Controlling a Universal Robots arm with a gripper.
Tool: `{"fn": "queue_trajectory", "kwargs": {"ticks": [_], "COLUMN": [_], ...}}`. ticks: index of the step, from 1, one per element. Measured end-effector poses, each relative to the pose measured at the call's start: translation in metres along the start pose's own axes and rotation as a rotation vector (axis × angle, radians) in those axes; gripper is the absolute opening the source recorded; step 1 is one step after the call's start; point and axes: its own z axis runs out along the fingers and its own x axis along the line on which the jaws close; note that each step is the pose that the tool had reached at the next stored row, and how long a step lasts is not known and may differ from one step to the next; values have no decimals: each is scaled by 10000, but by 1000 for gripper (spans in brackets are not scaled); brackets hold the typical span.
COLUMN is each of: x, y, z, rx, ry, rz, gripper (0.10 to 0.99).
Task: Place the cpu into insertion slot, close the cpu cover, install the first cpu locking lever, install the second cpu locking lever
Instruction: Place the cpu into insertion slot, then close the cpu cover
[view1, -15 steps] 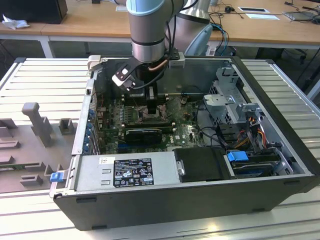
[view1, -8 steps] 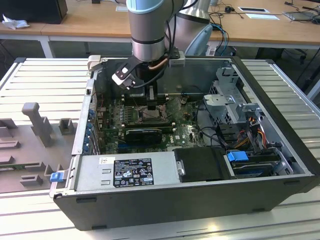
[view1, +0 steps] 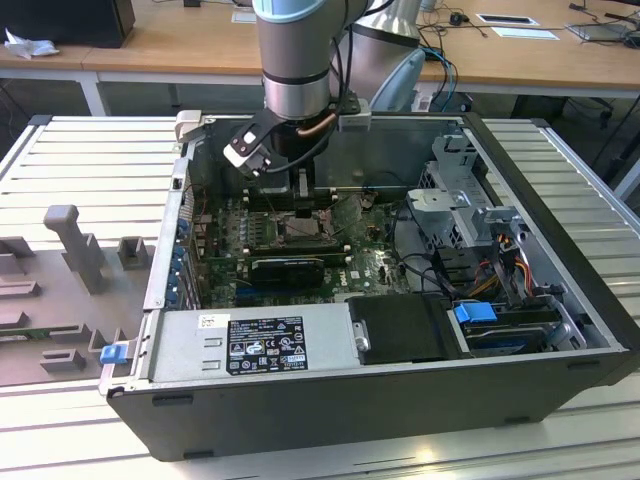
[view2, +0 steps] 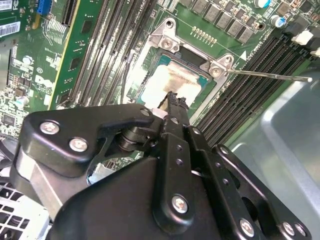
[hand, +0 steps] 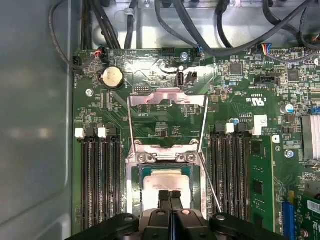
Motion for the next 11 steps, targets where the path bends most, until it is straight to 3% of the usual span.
{"fn": "queue_trajectory", "kwargs": {"ticks": [11], "x": [-19], "y": [61], "z": [-20], "rx": [4], "ry": [-2], "rz": [0], "gripper": [106]}}
